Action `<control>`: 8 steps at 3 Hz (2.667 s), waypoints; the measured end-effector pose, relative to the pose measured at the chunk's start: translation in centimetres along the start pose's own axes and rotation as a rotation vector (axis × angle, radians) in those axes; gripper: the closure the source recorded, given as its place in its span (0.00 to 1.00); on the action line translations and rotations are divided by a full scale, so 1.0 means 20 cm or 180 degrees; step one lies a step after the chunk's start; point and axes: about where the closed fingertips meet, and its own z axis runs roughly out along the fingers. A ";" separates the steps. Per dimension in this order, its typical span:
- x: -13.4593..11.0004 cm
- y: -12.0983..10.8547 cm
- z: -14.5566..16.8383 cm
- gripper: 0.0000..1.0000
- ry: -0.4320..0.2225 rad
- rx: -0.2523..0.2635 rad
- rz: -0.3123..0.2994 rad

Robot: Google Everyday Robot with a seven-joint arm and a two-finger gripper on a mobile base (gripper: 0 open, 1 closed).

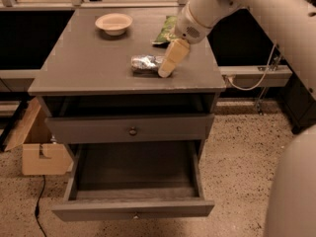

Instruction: Place redbull can into middle drawer

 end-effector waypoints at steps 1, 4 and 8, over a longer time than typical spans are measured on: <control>-0.05 -0.04 0.18 0.00 0.0009 -0.0070 0.0030; -0.04 -0.05 0.48 0.65 0.0159 -0.0236 0.0063; 0.47 0.44 -0.20 1.00 -0.0135 0.0371 0.0983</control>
Offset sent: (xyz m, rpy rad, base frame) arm 0.0467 0.0633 -0.0633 -0.0182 0.0730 0.0061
